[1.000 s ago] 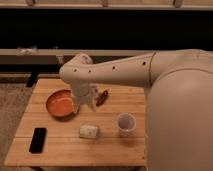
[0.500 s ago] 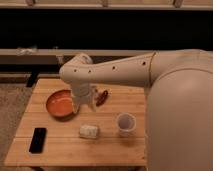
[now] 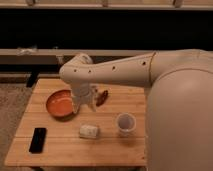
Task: Place the ceramic cup in the ceramic bowl
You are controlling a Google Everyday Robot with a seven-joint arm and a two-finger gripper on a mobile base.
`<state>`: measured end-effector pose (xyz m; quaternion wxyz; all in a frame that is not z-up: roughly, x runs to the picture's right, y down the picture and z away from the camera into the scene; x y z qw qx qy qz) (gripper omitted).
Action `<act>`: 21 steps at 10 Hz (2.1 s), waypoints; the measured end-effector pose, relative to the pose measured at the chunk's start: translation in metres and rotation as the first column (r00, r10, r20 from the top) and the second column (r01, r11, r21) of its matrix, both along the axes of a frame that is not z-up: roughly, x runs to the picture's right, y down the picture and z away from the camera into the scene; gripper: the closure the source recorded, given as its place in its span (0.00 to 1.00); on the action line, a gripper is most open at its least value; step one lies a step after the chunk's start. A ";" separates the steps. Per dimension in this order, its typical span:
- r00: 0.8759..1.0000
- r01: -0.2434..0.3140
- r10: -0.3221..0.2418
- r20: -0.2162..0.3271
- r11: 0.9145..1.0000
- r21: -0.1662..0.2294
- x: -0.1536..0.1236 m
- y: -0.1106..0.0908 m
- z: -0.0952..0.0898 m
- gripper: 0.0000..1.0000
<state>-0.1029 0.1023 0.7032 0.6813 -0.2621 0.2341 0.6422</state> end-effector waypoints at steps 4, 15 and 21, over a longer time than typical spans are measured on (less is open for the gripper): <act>0.998 -0.043 0.044 -0.045 0.999 0.033 0.045 -0.006 -0.008 0.35; 0.975 -0.176 0.178 -0.132 0.984 0.024 0.151 0.024 0.022 0.35; 0.964 -0.197 0.199 -0.179 0.980 0.028 0.155 0.060 0.034 0.35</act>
